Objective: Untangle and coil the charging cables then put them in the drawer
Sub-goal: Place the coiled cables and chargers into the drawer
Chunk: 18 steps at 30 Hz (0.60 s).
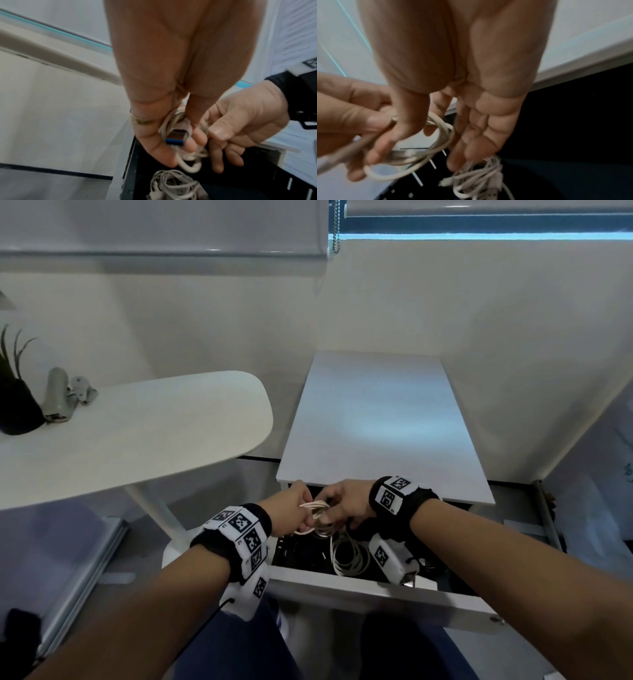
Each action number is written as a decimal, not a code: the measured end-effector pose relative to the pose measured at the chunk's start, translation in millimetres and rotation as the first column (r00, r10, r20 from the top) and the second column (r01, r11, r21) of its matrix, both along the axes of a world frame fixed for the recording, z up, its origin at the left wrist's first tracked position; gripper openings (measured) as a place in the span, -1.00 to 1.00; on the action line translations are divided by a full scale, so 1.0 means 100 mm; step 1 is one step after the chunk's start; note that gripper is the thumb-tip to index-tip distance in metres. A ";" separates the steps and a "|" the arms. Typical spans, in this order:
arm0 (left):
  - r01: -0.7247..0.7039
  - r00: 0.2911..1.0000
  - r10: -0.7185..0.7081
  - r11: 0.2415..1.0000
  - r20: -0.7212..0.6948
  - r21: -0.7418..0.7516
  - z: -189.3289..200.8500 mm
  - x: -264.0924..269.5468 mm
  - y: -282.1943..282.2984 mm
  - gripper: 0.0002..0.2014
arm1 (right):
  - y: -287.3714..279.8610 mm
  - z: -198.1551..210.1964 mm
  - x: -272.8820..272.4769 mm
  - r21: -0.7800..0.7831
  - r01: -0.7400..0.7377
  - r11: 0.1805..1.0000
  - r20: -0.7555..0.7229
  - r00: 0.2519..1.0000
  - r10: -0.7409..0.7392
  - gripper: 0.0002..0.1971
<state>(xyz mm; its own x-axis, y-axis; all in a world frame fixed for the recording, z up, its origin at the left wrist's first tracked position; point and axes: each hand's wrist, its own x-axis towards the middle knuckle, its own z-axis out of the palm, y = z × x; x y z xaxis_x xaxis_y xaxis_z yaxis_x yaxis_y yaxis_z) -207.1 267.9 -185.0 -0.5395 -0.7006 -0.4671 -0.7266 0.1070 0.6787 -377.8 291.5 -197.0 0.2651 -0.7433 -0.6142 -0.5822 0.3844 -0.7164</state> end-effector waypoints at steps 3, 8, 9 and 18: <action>-0.008 1.000 0.008 1.000 0.015 -0.028 0.00 -0.04 0.01 -0.87 | -0.01 -0.02 -0.04 -0.105 0.020 0.994 -0.150 0.988 -0.035 -0.91; 0.275 0.933 -0.225 0.949 0.282 -0.153 0.13 -0.04 0.14 -0.71 | 0.06 -0.05 -0.20 -0.019 -0.145 0.989 -0.540 0.834 0.112 -0.80; 0.342 0.900 -0.296 0.934 0.321 -0.099 0.16 -0.03 0.18 -0.69 | 0.07 -0.06 -0.23 -0.006 -0.156 0.988 -0.571 0.811 0.125 -0.81; 0.458 0.827 -0.420 0.889 0.373 -0.016 0.10 0.01 0.37 -0.93 | 0.17 -0.15 -0.39 0.006 -0.096 0.995 -0.690 0.720 0.073 -0.81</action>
<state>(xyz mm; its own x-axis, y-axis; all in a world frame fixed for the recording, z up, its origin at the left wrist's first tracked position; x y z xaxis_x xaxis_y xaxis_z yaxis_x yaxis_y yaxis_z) -205.9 304.4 -174.7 -0.6153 -0.4822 -0.6236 -0.7728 0.5252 0.3564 -416.9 308.1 -211.9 -0.1599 -0.7587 -0.6316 -0.9486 0.2952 -0.1144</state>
